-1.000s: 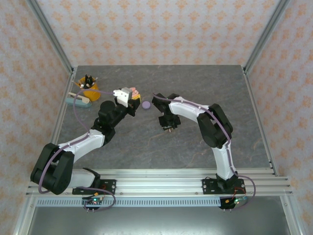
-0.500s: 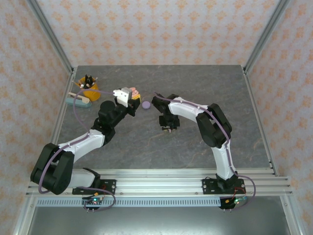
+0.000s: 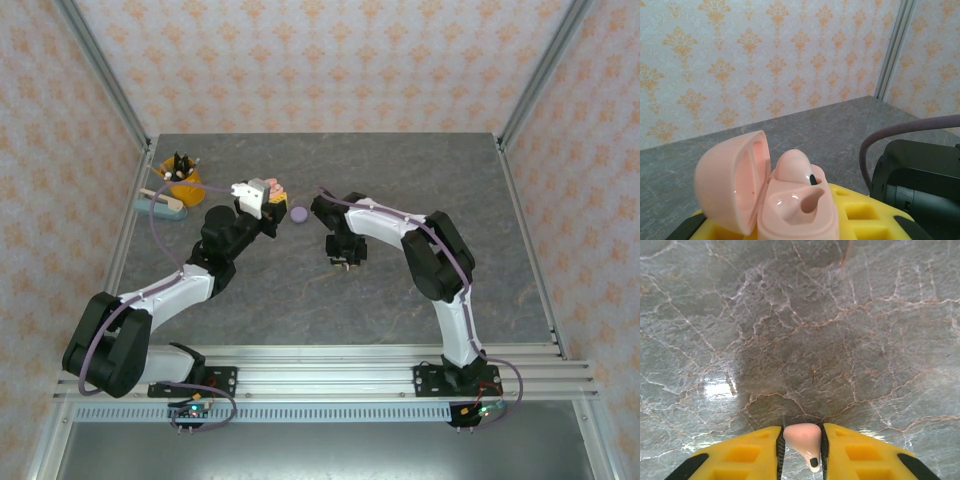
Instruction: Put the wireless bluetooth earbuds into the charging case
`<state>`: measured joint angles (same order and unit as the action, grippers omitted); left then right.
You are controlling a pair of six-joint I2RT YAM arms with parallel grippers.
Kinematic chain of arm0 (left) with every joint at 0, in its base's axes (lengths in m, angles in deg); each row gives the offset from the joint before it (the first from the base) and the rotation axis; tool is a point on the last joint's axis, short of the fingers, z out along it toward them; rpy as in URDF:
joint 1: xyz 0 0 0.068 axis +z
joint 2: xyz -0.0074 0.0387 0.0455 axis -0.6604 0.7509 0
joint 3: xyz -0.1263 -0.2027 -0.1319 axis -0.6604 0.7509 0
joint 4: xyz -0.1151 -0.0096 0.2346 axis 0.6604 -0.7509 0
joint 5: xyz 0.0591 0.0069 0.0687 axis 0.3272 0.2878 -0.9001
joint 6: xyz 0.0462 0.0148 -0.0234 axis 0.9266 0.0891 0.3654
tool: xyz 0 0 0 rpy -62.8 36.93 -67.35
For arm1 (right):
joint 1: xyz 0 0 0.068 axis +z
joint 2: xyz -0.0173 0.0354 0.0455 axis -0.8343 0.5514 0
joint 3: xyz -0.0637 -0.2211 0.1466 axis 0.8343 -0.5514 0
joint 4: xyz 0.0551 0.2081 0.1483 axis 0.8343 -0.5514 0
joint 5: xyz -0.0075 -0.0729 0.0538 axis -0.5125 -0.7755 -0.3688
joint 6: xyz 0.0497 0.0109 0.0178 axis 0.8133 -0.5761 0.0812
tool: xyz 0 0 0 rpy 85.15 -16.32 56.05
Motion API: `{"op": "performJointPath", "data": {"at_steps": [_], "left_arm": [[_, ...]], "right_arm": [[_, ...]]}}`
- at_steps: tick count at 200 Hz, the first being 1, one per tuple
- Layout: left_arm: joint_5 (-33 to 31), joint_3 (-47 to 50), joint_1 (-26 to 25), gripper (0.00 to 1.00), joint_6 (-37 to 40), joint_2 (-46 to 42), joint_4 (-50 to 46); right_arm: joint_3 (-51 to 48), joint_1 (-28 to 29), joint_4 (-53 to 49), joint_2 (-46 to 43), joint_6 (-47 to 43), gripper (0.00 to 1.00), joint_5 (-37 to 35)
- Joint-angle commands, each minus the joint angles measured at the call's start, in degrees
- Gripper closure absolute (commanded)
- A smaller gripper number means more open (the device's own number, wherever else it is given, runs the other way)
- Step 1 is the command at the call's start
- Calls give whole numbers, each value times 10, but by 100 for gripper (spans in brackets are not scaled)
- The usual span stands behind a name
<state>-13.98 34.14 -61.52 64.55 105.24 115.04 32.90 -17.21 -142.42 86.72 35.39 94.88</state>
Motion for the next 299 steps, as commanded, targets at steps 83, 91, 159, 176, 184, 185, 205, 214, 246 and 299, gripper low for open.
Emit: {"op": "performJointPath", "data": {"at_steps": [83,91,159,176,184,185,205,214,246,299], "left_arm": [[3,-7,5,100,-1,-6,22],[3,-7,5,100,-2,-6,22],[5,-11,5,100,0,-8,16],[6,-13,5,100,0,-8,14],[7,-14,5,100,0,-9,12],[6,-14,5,100,0,-9,12],[8,-16,5,100,1,-10,9],[8,-16,5,100,1,-10,8],[10,-17,5,100,2,-10,5],[16,-18,5,100,1,-6,4]], "right_arm": [[-10,-22,18,21,-3,74,-51],[-10,-22,18,22,-5,74,-52],[-10,-24,17,26,-15,82,-59],[-11,-24,17,24,-16,84,-58],[-13,-24,18,22,-17,85,-59],[-13,-24,18,22,-17,85,-59],[-27,-24,31,8,-19,87,-64],[-35,-24,41,0,-20,88,-65],[-87,-24,98,-52,-30,88,-75],[-186,-24,217,-155,-42,88,-115]]}}
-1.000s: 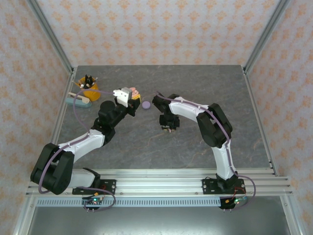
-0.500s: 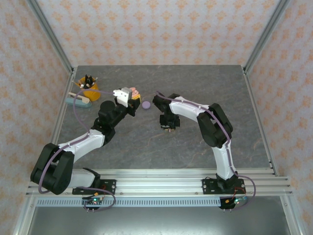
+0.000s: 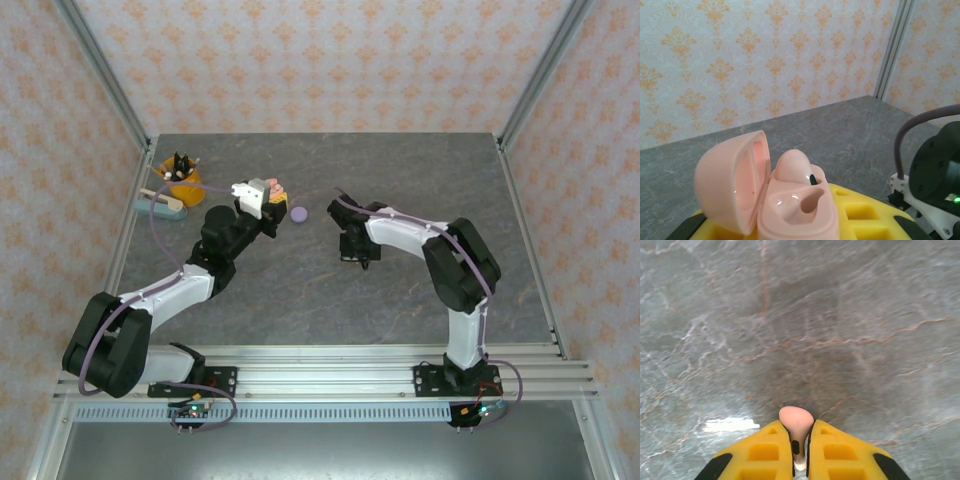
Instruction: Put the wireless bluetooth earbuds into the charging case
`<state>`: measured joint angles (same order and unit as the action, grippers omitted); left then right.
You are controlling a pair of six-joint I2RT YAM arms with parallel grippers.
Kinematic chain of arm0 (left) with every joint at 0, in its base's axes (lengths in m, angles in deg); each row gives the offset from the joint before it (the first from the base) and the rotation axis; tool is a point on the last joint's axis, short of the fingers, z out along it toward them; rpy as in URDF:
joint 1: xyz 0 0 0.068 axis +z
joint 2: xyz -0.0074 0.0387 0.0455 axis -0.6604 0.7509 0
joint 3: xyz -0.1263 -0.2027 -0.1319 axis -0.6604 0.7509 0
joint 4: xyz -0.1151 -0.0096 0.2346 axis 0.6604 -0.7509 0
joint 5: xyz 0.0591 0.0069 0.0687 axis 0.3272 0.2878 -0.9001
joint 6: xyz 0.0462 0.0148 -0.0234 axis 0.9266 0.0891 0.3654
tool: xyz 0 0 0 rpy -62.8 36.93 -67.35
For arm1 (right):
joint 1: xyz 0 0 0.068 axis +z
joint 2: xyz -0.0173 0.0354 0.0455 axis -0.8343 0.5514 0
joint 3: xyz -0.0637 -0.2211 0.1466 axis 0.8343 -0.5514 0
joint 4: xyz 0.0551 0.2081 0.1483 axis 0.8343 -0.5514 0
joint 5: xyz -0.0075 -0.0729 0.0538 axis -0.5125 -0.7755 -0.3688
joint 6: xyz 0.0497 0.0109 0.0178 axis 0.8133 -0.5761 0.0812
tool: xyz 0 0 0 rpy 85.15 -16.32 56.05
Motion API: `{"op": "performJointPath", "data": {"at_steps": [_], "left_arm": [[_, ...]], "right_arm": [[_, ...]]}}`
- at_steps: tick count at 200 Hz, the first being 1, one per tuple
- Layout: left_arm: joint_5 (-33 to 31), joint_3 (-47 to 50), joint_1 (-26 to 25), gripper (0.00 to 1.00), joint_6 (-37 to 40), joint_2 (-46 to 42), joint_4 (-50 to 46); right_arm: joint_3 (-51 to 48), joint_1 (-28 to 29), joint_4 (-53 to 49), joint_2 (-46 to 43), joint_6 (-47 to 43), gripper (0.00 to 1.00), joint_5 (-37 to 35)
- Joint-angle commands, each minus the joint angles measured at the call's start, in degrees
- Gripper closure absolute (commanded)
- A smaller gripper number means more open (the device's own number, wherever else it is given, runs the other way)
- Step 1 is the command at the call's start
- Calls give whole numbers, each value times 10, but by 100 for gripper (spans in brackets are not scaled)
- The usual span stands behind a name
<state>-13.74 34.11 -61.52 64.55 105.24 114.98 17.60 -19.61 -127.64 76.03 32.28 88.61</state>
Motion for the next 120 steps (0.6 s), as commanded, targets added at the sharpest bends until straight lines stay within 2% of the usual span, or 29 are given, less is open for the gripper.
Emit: {"op": "performJointPath", "data": {"at_steps": [1,53,120], "left_arm": [[14,-18,5,100,0,-6,5],[24,-20,5,100,1,-6,0],[23,-22,4,100,0,-6,-2]], "right_arm": [[-34,0,72,-50,-11,88,-53],[-87,-1,150,-119,-20,88,-77],[-62,0,101,-86,-24,89,-40]]}}
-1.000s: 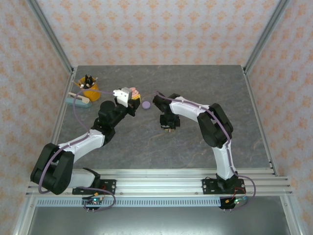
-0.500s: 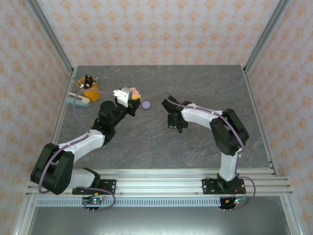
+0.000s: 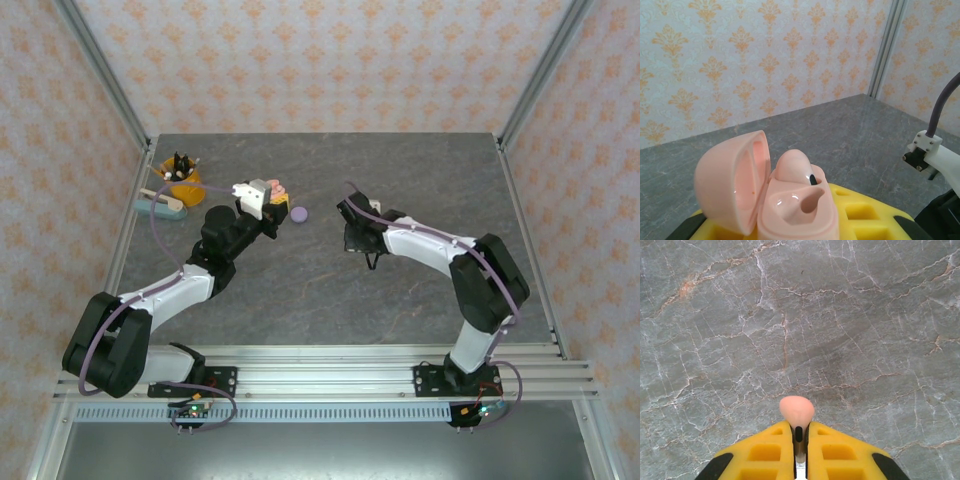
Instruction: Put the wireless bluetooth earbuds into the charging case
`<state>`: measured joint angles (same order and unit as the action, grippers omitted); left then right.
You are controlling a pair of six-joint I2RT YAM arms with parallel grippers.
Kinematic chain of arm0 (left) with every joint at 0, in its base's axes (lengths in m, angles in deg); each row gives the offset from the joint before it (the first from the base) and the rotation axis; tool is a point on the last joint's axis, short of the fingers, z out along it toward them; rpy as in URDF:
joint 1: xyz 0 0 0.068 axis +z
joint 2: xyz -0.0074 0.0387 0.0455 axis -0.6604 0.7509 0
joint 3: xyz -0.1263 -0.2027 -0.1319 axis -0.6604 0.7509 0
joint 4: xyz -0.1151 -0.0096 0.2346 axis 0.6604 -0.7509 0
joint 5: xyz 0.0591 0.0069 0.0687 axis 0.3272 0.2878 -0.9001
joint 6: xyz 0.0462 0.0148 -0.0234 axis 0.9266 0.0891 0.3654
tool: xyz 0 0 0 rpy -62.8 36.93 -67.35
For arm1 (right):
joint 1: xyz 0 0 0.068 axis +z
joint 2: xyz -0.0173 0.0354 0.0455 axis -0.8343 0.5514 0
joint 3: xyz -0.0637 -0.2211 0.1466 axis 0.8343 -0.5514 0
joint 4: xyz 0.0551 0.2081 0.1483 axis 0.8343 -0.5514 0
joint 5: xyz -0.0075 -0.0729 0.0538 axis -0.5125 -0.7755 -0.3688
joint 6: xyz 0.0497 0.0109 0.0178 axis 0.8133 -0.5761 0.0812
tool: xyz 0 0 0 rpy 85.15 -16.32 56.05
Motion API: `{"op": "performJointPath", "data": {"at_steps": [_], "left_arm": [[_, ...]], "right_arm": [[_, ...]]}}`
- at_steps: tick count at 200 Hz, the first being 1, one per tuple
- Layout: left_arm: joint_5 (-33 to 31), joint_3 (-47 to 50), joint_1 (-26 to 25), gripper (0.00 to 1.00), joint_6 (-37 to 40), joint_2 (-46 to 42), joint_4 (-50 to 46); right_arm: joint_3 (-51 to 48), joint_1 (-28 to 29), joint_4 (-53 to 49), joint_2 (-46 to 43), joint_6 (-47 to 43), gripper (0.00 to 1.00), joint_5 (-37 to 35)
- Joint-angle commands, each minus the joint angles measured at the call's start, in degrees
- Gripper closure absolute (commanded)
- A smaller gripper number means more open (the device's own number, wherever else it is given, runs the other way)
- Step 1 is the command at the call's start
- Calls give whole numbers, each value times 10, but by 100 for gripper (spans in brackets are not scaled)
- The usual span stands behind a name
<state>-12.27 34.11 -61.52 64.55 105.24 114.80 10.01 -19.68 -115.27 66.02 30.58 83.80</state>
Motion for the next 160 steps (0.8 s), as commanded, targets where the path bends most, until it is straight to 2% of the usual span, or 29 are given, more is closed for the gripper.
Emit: {"op": "performJointPath", "data": {"at_steps": [1,60,128,139,160], "left_arm": [[8,-22,5,100,0,-6,-1],[8,-22,4,100,-1,-7,-3],[8,-28,4,100,0,-6,-7],[9,-29,4,100,0,-5,-7],[9,-30,4,100,-1,-5,-6]], "right_arm": [[14,1,-23,14,-8,89,9],[20,1,-67,51,-15,89,72],[59,1,-140,94,-20,89,90],[67,1,-148,97,-19,86,92],[83,1,-162,100,-15,76,89]]}}
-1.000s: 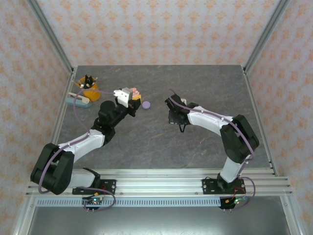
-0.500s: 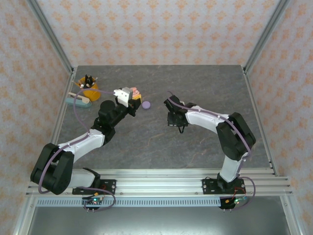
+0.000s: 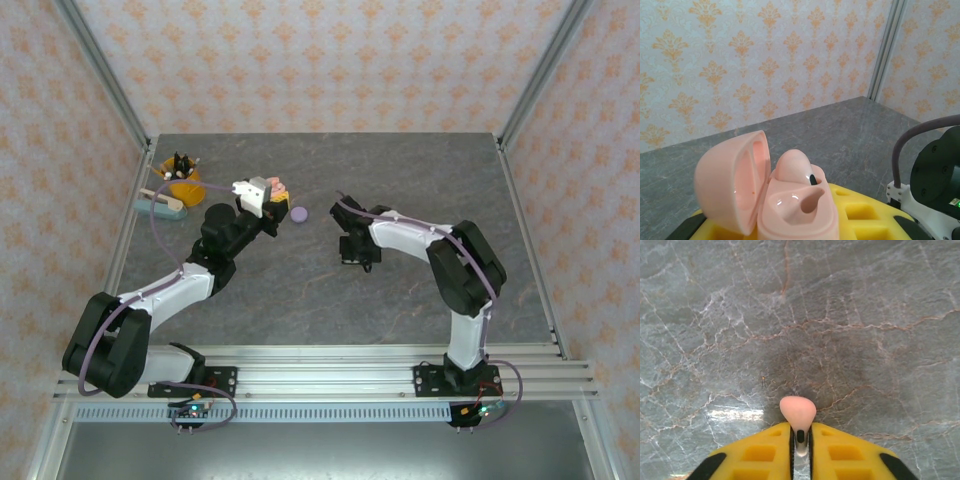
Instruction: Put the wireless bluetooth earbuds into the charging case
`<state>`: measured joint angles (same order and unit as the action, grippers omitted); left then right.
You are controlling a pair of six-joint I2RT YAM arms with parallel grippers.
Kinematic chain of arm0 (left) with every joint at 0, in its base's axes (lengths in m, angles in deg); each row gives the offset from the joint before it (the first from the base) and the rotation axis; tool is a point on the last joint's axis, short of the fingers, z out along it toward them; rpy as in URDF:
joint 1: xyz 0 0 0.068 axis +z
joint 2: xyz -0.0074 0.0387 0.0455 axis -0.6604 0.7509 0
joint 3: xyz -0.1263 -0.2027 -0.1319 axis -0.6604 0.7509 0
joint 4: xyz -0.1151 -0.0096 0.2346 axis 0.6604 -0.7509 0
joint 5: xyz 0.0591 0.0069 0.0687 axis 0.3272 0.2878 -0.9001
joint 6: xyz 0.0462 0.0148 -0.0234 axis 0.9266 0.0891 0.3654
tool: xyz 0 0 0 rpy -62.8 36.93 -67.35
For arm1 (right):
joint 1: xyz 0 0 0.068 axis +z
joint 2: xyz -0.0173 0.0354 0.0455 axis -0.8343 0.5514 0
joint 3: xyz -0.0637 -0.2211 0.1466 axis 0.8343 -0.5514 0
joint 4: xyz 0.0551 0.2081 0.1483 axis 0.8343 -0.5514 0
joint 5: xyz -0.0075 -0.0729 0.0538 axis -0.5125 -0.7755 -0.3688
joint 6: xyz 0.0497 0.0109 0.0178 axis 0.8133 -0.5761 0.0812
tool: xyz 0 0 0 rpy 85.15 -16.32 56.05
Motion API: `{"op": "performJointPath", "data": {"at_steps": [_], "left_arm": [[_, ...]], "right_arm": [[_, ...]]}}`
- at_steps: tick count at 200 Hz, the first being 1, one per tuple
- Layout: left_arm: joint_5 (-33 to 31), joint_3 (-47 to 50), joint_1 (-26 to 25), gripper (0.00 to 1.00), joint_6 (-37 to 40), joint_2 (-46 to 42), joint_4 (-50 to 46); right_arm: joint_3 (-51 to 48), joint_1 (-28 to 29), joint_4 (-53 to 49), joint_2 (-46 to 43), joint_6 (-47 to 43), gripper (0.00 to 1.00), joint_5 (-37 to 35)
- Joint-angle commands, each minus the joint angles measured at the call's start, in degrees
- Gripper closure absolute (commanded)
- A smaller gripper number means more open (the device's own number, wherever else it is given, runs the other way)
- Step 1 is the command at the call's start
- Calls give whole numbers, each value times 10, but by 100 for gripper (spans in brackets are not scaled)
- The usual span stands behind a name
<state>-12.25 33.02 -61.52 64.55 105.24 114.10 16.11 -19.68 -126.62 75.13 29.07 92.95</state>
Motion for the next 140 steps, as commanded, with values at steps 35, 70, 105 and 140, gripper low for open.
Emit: {"op": "performJointPath", "data": {"at_steps": [35,70,105,140], "left_arm": [[8,-21,4,100,1,-5,0],[8,-20,4,100,2,-7,-3],[7,-17,4,100,4,-11,-4],[6,-17,5,100,5,-13,-4]], "right_arm": [[62,1,-77,10,13,63,-20],[107,0,-105,28,37,58,-27],[127,0,-122,52,58,56,-35],[121,-3,-121,64,57,56,-37]]}}
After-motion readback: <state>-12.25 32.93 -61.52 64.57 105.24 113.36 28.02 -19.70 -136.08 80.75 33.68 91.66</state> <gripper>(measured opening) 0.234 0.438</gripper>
